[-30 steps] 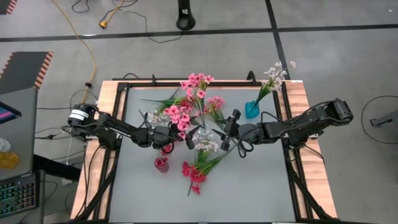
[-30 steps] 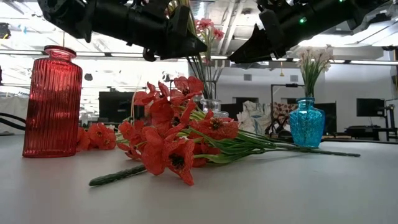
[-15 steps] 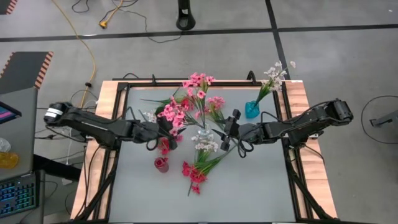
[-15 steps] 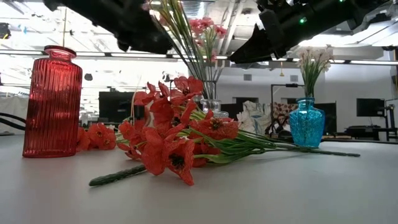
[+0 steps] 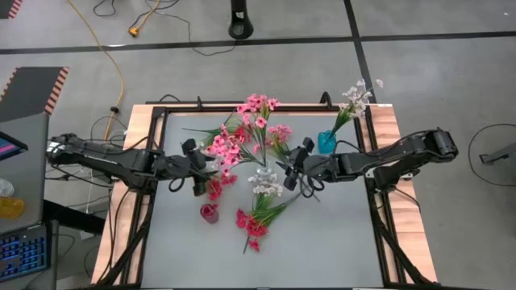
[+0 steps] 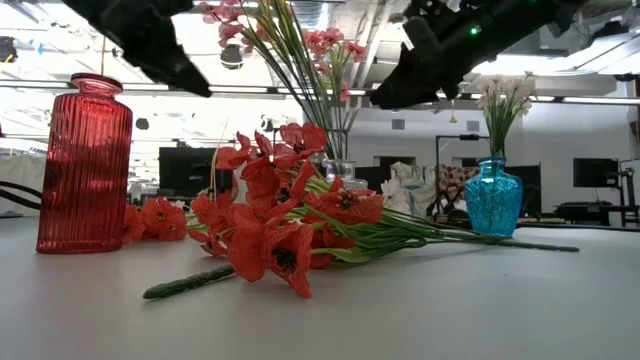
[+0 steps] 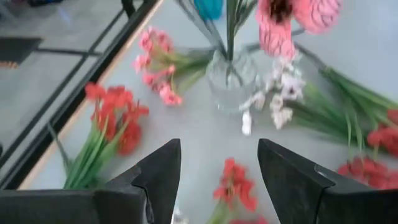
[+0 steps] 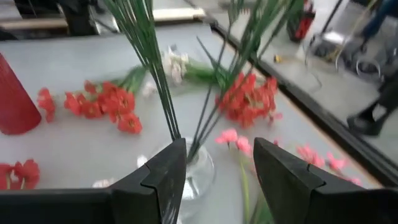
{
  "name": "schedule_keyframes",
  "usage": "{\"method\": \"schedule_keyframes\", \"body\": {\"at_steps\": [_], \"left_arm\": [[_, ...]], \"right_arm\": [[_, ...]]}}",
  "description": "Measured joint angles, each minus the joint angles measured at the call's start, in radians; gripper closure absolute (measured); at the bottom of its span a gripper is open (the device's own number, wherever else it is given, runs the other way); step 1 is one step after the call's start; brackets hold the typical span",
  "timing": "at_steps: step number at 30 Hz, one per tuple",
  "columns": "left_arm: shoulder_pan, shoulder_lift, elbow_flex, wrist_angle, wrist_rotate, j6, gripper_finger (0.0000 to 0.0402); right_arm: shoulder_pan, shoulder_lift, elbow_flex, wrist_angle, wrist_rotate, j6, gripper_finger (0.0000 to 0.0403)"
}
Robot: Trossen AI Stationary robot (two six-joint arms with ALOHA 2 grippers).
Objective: Sort flowers into vase by color
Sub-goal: Put the pink flowers into the transparent vase
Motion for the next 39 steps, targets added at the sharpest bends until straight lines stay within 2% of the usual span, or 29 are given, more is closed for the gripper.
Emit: {"method": "schedule_keyframes", "body": {"at_steps": [9,14,19,27,39], "left_arm": [[-0.042,-0.083,-0.143,0.014,-0.019,-0.101,0.0200],[-0.042,-0.097,-0.205,0.069,-0.038,-0.132,0.0200],[-0.042,-0.097,-0.218,0.089,-0.045,-0.132,0.0200],[-0.042,-0.098,-0.218,0.094,-0.047,-0.131,0.0200],[-0.042,-0.097,-0.218,0.110,-0.047,-0.131,0.0200]], "right_arm": [[-0.029,0.000,0.059,-0.348,-0.015,0.372,0.0188],[-0.080,0.027,0.059,-0.430,-0.079,0.525,0.0188],[-0.108,0.122,0.059,-0.409,-0.128,0.545,0.0188],[-0.144,0.266,0.069,-0.392,-0.131,0.575,0.0188],[-0.171,0.411,0.095,-0.358,-0.135,0.581,0.0188]]}}
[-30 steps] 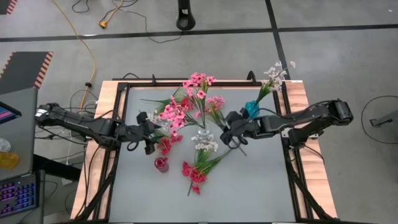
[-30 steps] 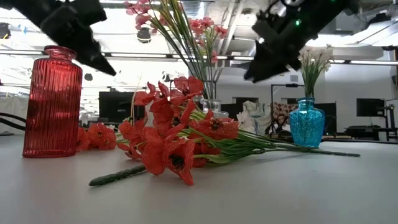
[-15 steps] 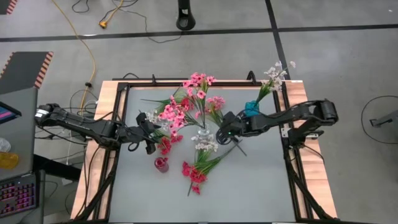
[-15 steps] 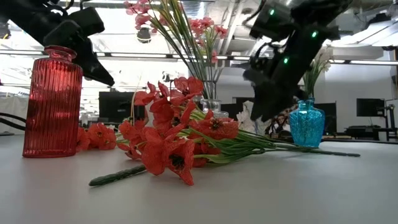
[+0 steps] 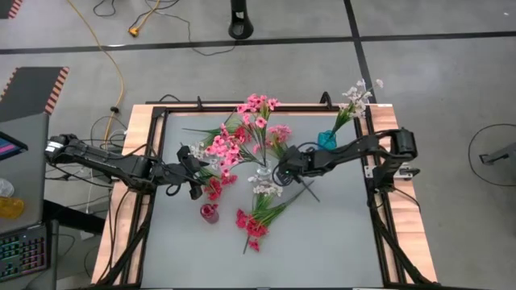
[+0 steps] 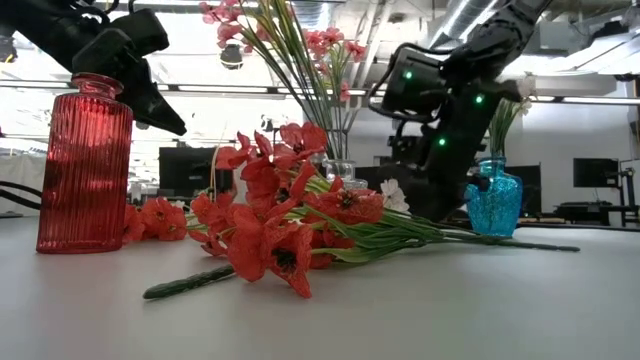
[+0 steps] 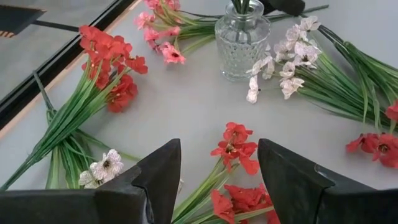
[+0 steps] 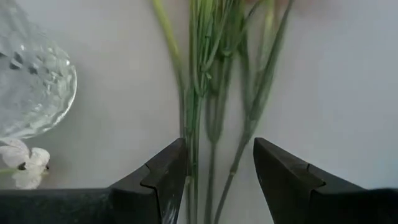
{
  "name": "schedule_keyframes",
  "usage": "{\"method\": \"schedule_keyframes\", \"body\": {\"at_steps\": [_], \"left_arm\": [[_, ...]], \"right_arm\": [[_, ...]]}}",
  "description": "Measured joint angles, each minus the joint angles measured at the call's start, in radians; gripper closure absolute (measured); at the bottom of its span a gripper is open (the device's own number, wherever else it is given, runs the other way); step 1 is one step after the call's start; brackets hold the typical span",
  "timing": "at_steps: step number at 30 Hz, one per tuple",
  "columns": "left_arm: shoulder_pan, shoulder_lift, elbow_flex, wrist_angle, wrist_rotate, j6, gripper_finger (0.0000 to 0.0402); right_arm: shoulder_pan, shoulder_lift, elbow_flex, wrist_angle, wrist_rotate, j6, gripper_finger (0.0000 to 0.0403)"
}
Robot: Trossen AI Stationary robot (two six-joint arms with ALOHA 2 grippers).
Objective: Sort flowers into vase by color
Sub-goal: Put the pink flowers into the transparent vase
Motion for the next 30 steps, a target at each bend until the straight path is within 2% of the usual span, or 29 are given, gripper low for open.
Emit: {"method": "schedule_keyframes", "body": {"at_steps": [4,7,13,21,30], "left_arm": [[0.000,0.000,0.000,0.000,0.000,0.000,0.0200],[0.000,0.000,0.000,0.000,0.000,-0.001,0.0200],[0.000,0.000,0.000,-0.001,0.000,-0.004,0.0200],[0.000,0.000,0.000,-0.001,0.003,-0.014,0.0200],[0.000,0.000,0.000,-0.002,0.004,-0.021,0.0200]], "right_arm": [[0.000,0.017,0.002,0.025,0.000,0.000,0.0190],[-0.003,0.018,0.002,0.025,-0.017,0.000,0.0206],[-0.006,0.016,0.002,0.021,-0.069,0.000,0.0279],[-0.005,0.015,0.003,0.018,-0.077,-0.001,0.0373],[-0.003,-0.082,-0.004,-0.017,-0.092,0.020,0.0365]]}}
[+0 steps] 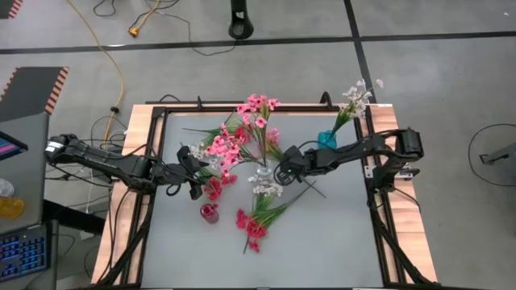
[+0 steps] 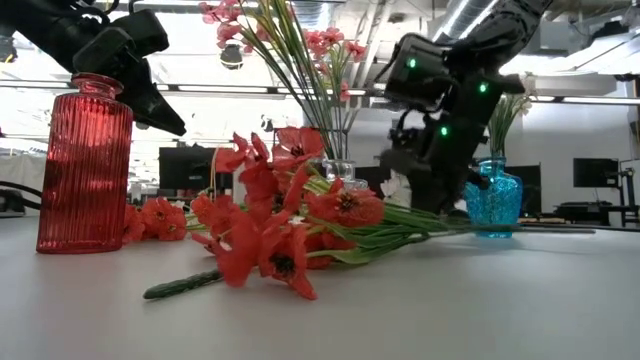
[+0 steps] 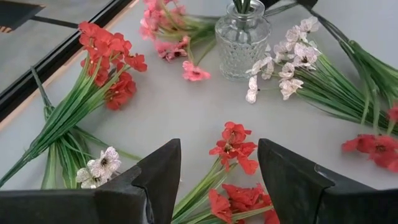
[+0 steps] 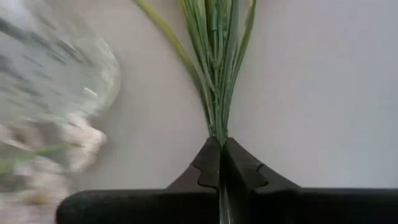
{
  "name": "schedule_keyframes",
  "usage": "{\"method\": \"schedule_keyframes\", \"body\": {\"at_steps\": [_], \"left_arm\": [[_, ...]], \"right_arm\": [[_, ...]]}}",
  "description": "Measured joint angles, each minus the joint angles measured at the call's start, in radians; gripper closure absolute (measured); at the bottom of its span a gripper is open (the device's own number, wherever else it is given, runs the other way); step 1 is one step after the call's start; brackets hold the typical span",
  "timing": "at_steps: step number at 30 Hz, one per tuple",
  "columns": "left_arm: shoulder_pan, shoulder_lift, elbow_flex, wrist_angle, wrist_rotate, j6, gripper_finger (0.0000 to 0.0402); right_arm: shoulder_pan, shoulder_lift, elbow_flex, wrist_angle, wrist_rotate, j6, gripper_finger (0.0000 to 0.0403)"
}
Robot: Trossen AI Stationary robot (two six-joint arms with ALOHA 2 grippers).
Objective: Sort flowers into vase by color
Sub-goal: Put the pink flowers into the transparent vase
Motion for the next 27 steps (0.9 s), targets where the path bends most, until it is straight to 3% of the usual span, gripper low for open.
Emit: {"method": "schedule_keyframes", "body": {"at_steps": [9,27], "left_arm": [[0.000,0.000,0.000,0.000,-0.001,-0.001,0.0200],[0.000,0.000,0.000,0.001,-0.003,-0.009,0.0200]], "right_arm": [[0.053,-0.150,0.002,-0.055,0.132,0.020,0.0375],[0.209,-0.404,0.002,-0.070,0.533,0.031,0.0370]]}}
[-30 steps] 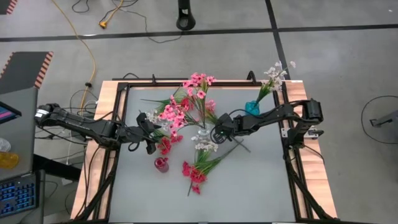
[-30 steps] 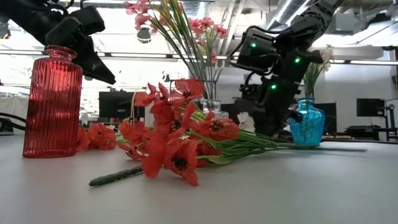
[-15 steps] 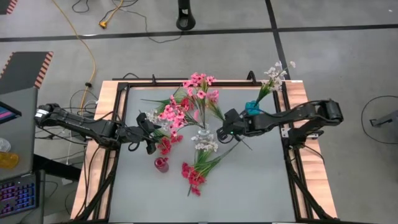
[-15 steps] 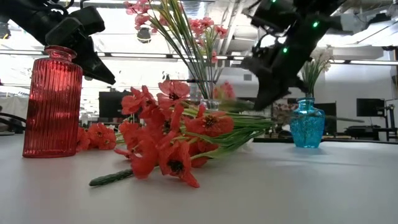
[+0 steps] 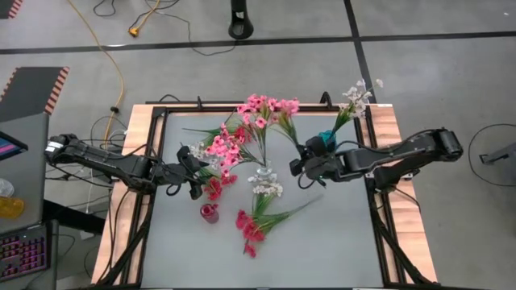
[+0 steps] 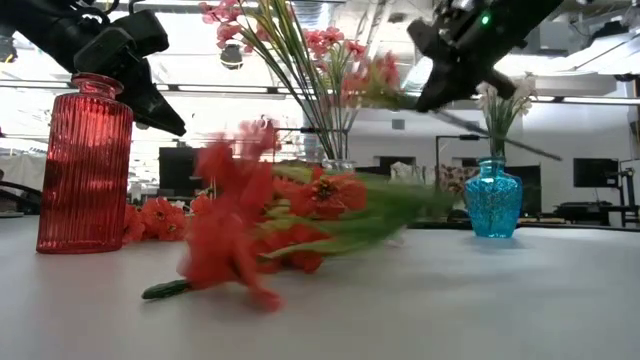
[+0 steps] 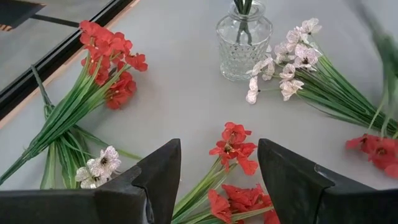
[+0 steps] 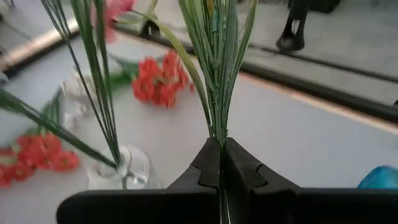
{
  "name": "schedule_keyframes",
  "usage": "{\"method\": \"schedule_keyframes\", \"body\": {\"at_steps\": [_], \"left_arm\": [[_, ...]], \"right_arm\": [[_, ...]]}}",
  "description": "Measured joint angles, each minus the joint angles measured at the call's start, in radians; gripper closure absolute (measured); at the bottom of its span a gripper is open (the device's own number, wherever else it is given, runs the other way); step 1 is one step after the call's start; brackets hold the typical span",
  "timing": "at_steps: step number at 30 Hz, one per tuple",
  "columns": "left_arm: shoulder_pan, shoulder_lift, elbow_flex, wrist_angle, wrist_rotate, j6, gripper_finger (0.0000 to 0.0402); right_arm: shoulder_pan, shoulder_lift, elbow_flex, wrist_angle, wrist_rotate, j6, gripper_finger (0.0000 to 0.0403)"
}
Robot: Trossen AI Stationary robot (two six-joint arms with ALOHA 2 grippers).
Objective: Sort flowers into vase by color
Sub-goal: Put the pink flowers into the transparent vase
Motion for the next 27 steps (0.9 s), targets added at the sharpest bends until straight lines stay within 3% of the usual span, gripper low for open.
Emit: {"method": "schedule_keyframes", "body": {"at_steps": [13,27], "left_arm": [[0.000,0.000,0.000,0.000,-0.001,0.000,0.0200],[0.000,0.000,0.000,0.003,-0.001,0.000,0.0200]], "right_arm": [[0.117,-0.092,0.002,0.109,0.199,-0.121,0.0370],[0.151,-0.153,0.002,0.110,0.475,-0.235,0.0369]]}}
